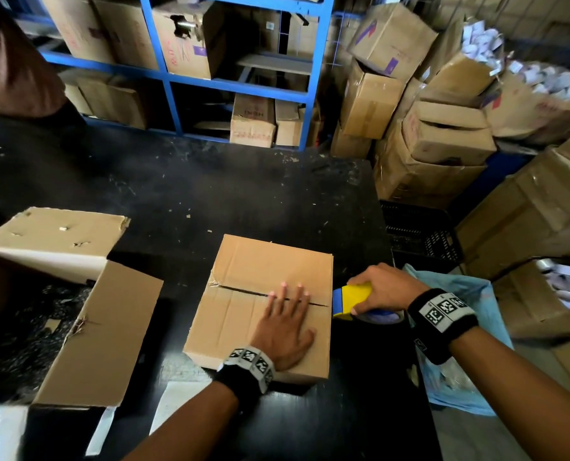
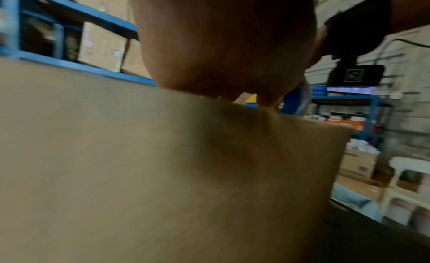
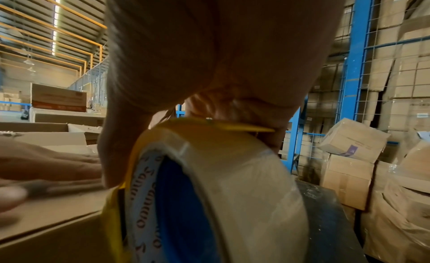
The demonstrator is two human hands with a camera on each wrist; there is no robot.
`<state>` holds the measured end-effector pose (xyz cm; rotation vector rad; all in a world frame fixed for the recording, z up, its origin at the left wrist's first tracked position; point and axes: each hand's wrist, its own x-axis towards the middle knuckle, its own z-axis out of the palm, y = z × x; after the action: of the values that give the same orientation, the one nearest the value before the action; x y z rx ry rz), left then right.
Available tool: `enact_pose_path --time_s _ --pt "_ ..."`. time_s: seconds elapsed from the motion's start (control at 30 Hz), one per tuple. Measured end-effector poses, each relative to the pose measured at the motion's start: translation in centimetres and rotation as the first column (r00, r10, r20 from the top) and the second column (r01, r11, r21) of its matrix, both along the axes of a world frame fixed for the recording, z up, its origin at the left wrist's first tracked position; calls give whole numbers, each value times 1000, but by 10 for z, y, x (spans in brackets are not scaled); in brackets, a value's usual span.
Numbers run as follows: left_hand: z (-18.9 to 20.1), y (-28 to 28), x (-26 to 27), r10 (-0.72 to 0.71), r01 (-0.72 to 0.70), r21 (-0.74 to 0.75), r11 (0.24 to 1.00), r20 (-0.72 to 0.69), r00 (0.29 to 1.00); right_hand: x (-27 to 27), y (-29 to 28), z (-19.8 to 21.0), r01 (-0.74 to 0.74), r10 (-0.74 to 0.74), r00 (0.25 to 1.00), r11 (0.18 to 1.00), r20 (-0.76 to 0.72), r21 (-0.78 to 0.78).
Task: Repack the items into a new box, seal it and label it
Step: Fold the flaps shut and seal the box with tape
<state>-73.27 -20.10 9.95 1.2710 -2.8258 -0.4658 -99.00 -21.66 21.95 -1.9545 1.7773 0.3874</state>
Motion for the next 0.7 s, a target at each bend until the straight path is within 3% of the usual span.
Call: enact_pose_path --time_s 0.1,0.23,0.47,0.7 --pt "-2 17 -30 -92 91 -3 996 -29 995 -3 4 -1 8 -7 1000 1000 5 -11" --pt "-15 24 -37 -19 18 -37 999 -30 999 -17 13 5 51 -49 997 999 67 -17" --pt "-18 23 -37 -12 12 -24 1000 -28 1000 -48 36 23 140 -133 979 990 158 -33" --pt "-21 21 -36 -50 49 -38 998 -26 998 -18 29 -2 89 -89 996 996 -12 -7"
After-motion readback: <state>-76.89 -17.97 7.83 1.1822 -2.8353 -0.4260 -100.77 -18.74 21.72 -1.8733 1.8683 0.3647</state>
